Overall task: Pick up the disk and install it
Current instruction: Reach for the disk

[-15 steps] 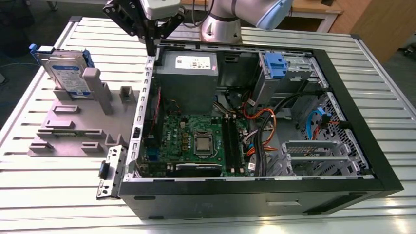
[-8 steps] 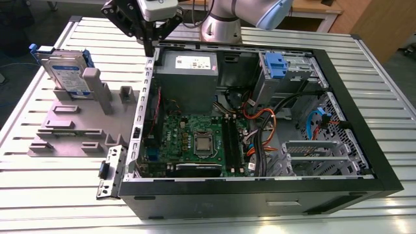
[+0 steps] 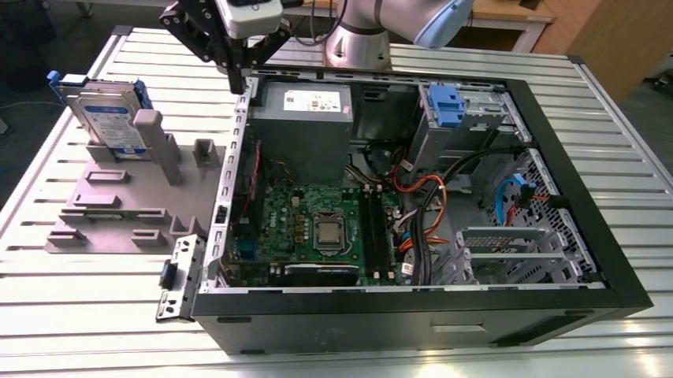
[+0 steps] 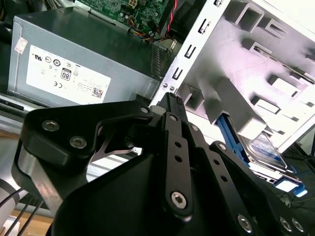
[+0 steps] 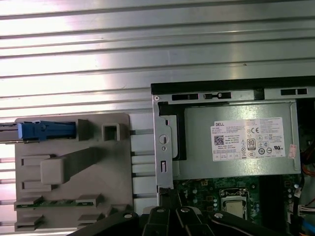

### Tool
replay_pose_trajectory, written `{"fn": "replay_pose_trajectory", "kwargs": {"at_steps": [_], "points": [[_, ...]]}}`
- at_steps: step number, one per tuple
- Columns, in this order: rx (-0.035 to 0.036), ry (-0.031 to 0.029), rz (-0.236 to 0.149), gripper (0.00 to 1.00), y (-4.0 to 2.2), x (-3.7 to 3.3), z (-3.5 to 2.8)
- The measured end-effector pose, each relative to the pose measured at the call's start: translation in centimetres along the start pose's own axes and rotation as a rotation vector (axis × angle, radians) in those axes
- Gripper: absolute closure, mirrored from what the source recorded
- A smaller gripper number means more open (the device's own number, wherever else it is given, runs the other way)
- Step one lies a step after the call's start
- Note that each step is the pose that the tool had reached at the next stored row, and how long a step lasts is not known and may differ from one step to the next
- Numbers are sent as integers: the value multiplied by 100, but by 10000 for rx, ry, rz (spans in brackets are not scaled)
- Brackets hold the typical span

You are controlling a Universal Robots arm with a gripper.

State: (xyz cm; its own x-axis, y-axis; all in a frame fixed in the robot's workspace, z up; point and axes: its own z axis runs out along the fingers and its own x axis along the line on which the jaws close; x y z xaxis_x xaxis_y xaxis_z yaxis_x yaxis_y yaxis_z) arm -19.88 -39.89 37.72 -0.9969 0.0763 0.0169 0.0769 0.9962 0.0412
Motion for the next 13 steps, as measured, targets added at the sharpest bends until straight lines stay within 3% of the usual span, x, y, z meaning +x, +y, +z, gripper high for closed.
{"fn": "replay_pose_trajectory", "kwargs": {"at_steps": [12,13], "points": [[6,76,3,89,-1,7,16],[9,106,4,89,-2,9,22]]}}
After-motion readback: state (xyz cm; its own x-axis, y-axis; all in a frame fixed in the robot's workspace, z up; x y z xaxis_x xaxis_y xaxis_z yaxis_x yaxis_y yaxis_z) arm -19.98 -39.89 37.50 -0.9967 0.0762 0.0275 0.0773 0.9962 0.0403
